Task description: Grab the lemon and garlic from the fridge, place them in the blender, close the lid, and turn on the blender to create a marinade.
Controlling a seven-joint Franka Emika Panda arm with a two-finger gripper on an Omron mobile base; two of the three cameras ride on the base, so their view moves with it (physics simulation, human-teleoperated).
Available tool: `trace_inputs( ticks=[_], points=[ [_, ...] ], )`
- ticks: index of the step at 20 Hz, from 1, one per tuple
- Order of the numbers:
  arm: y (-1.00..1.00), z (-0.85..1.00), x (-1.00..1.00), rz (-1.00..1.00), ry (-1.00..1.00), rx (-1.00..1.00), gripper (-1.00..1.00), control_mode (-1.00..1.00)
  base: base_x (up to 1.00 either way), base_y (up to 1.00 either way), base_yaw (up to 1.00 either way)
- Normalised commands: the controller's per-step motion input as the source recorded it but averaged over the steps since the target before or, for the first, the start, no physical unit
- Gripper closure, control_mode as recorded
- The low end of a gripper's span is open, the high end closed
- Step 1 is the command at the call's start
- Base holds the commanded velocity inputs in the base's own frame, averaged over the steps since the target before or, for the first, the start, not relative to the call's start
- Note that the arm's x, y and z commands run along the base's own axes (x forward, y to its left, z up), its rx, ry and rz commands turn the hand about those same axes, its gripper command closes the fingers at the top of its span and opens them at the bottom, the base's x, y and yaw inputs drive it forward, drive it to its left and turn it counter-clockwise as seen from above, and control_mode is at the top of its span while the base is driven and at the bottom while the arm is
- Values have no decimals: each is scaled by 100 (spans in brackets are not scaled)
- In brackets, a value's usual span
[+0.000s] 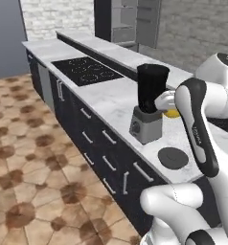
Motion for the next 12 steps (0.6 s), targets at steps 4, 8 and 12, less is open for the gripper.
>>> trace_inputs(
  ticks=[4,8,12],
  points=[
    [0,0,0,0,0,0,100,100,21,48,-85],
    [0,0,0,0,0,0,100,100,31,59,-81],
    [0,0,0,0,0,0,100,100,26,56,-83]
  ],
)
